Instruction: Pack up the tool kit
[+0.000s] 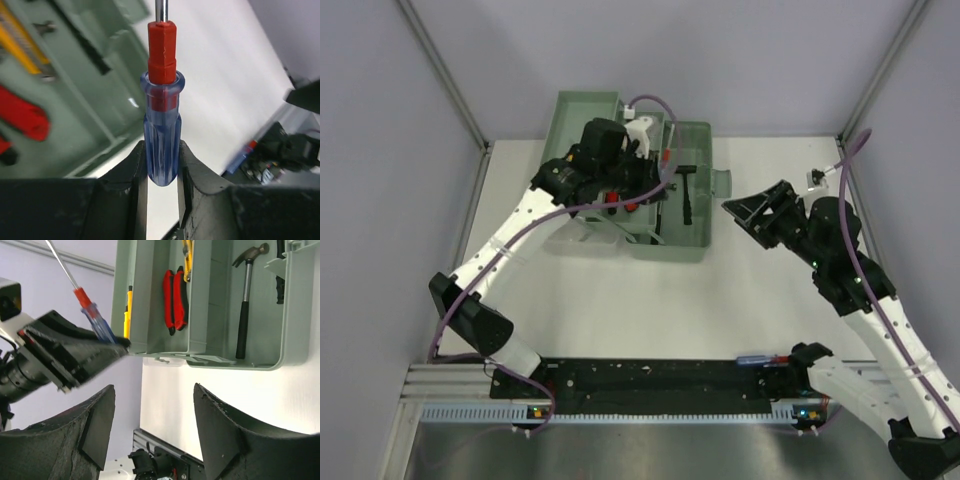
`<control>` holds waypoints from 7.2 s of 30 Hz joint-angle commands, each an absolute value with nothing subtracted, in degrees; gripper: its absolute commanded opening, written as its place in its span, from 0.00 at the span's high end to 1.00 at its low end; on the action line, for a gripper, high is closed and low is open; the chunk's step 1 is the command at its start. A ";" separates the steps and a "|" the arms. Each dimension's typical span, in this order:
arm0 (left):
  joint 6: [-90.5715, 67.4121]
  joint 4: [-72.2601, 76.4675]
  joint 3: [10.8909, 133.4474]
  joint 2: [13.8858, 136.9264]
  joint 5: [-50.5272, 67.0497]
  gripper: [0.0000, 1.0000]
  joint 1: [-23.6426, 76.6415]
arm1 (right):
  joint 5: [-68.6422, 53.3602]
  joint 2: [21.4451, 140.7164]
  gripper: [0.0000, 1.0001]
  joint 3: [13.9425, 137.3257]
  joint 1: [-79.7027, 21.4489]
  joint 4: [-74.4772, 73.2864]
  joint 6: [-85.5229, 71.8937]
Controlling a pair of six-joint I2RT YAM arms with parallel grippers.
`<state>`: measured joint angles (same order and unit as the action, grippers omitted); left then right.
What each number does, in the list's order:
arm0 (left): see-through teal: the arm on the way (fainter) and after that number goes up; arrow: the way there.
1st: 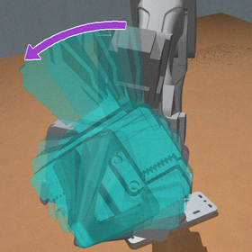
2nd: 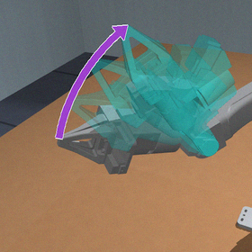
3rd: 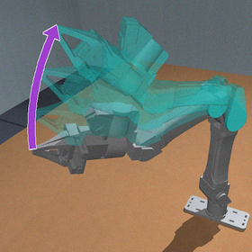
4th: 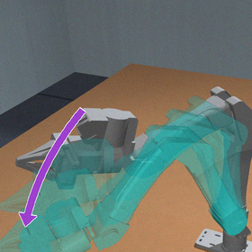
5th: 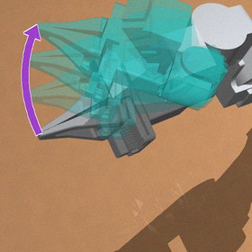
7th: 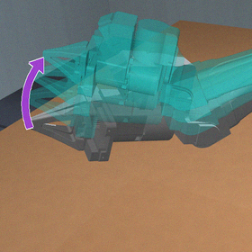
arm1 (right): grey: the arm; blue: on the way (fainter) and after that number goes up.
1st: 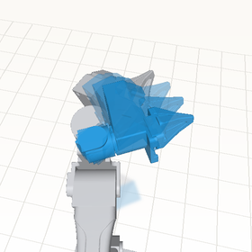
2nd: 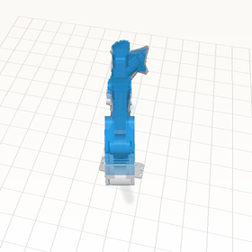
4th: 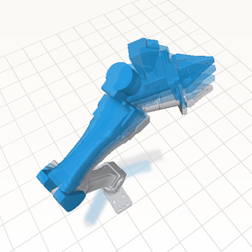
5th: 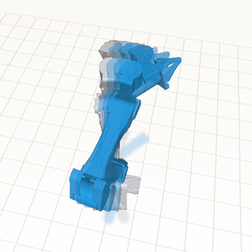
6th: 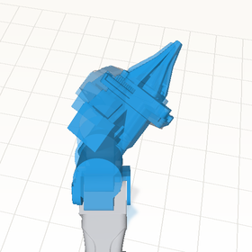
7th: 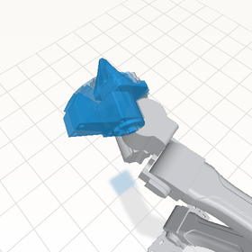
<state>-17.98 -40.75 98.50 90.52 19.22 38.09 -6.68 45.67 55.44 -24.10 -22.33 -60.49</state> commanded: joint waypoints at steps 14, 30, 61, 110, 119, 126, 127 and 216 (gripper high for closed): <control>-12.74 -46.76 108.18 99.56 1.50 1.00 17.49 | -7.12 48.34 0.47 51.07 -23.73 -30.56 -64.94; -17.93 -51.68 116.98 110.31 -2.63 0.55 15.03 | -5.63 46.49 0.55 39.55 -23.64 -43.94 -76.64; -21.71 -48.16 110.57 87.28 15.55 0.40 15.03 | 0.18 63.35 0.36 42.36 -23.73 -73.55 -89.30; -20.65 -46.14 101.95 81.56 23.47 0.41 15.29 | 7.64 66.18 1.00 36.11 -40.08 -63.01 -106.98; -19.86 -47.99 102.92 80.60 20.92 0.41 15.29 | 19.84 67.41 1.00 52.63 -40.08 -65.57 -95.64; -20.04 -49.13 102.39 79.46 17.94 0.41 15.21 | 25.67 71.62 1.00 71.78 -40.08 -57.06 -71.50; -20.04 -49.39 102.31 79.45 17.41 0.41 15.21 | 24.53 72.59 1.00 73.98 -40.08 -52.86 -67.54; -32.19 -19.76 78.48 93.86 26.10 0.40 -18.19 | 4.23 68.38 0.26 61.09 -23.65 -31.11 -39.99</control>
<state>-39.66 -25.15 75.16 90.35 18.85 -17.96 9.65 69.93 62.13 -25.28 -32.69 -38.33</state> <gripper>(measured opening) 0.631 0.740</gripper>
